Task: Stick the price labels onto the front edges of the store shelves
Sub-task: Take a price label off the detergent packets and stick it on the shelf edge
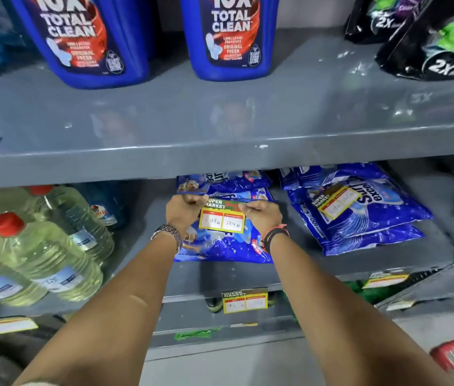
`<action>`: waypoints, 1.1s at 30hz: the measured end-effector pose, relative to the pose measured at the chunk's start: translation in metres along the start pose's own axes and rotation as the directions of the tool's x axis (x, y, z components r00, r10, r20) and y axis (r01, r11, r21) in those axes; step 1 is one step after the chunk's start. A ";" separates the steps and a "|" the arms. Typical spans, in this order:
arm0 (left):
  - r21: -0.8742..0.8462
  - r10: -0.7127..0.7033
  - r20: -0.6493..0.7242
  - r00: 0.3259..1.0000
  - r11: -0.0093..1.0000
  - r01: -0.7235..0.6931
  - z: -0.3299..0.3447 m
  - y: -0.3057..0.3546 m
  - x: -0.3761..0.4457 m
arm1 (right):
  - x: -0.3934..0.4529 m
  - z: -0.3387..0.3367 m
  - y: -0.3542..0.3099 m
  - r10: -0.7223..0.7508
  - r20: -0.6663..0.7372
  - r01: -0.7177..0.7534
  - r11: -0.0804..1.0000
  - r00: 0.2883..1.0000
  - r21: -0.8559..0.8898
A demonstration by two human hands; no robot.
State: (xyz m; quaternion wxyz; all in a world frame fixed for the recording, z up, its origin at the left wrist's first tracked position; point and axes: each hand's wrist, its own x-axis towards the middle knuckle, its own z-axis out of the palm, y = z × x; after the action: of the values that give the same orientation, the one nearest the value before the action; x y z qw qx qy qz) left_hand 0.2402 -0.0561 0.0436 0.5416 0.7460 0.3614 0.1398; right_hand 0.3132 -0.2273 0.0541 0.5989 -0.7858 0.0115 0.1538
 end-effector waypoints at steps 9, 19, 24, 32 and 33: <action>-0.329 0.092 -0.025 0.995 0.940 -0.096 -0.028 0.025 -0.091 | -0.061 -0.034 -0.025 -0.126 0.089 0.111 0.981 0.988 0.160; -0.409 0.331 0.104 0.938 0.874 -0.262 -0.073 0.070 -0.167 | -0.147 -0.105 -0.088 -0.365 0.296 0.279 0.914 0.883 0.295; -0.434 0.389 0.068 0.919 0.840 -0.324 -0.088 0.093 -0.183 | -0.161 -0.111 -0.109 -0.417 0.322 0.338 0.900 0.850 0.276; -0.436 0.451 -0.281 0.847 0.726 -0.531 -0.123 0.101 -0.203 | -0.185 -0.088 -0.147 -0.560 0.408 0.532 0.825 0.721 0.192; -0.429 0.452 -0.317 0.834 0.715 -0.551 -0.127 0.103 -0.204 | -0.188 -0.085 -0.152 -0.573 0.400 0.543 0.816 0.715 0.198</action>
State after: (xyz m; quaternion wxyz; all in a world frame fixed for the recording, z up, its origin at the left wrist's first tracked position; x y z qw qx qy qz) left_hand 0.0614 -0.1228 0.2219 0.6213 0.6310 0.1447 0.4415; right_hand 0.1842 -0.2957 0.2651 0.6291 -0.6760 -0.3573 0.1397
